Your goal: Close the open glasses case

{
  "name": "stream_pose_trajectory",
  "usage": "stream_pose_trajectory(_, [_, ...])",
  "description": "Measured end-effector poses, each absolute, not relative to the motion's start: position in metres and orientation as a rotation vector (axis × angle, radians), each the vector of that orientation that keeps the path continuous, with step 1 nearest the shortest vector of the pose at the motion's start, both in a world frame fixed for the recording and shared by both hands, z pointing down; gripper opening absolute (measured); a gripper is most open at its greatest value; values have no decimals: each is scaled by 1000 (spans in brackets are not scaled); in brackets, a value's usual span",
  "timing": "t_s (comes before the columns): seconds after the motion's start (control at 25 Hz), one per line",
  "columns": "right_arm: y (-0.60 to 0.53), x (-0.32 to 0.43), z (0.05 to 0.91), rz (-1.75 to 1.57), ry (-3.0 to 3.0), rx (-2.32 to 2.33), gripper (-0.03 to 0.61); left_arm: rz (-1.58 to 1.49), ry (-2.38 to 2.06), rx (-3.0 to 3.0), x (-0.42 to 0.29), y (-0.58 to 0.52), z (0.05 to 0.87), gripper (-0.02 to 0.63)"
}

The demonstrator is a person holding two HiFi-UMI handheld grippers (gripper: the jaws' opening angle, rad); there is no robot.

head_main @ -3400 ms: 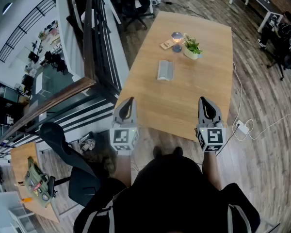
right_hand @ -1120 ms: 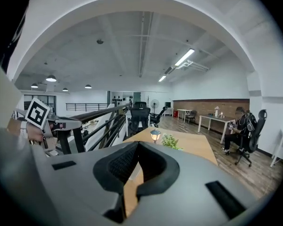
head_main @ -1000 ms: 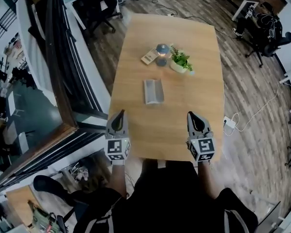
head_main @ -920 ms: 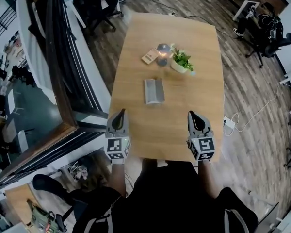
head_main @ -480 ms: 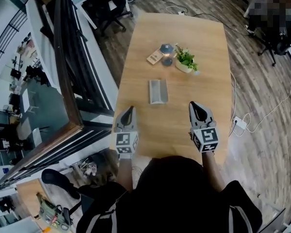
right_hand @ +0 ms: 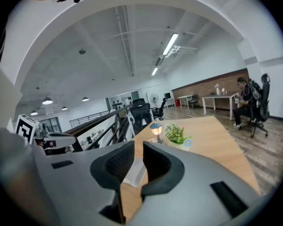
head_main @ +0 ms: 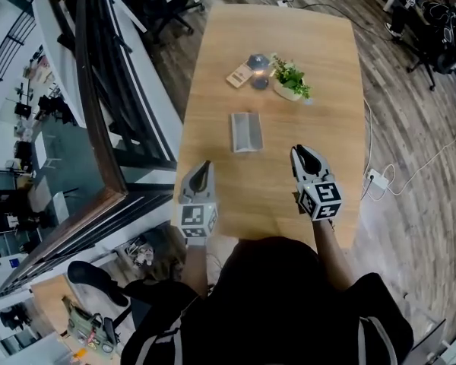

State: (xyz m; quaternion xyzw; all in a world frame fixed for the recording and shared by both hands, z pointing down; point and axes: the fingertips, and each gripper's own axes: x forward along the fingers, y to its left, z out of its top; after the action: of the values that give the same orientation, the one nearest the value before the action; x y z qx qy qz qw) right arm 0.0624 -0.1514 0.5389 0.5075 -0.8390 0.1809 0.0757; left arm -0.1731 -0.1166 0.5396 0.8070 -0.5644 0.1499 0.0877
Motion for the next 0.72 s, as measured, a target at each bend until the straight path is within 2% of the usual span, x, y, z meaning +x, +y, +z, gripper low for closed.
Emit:
stream_pose_trajectory(0.24, [-196, 19, 640, 883, -2441, 1422, 140, 511, -1621, 2387, -182, -100, 553, -2])
stream_pose_trajectory(0.52, [-257, -5, 754, 1241, -2208, 1424, 132, 588, -1545, 2426, -184, -82, 561, -2])
stream_pose_trajectory(0.72, [-272, -19, 780, 1352, -2139, 1406, 131, 591, -1562, 2375, -195, -75, 566, -2])
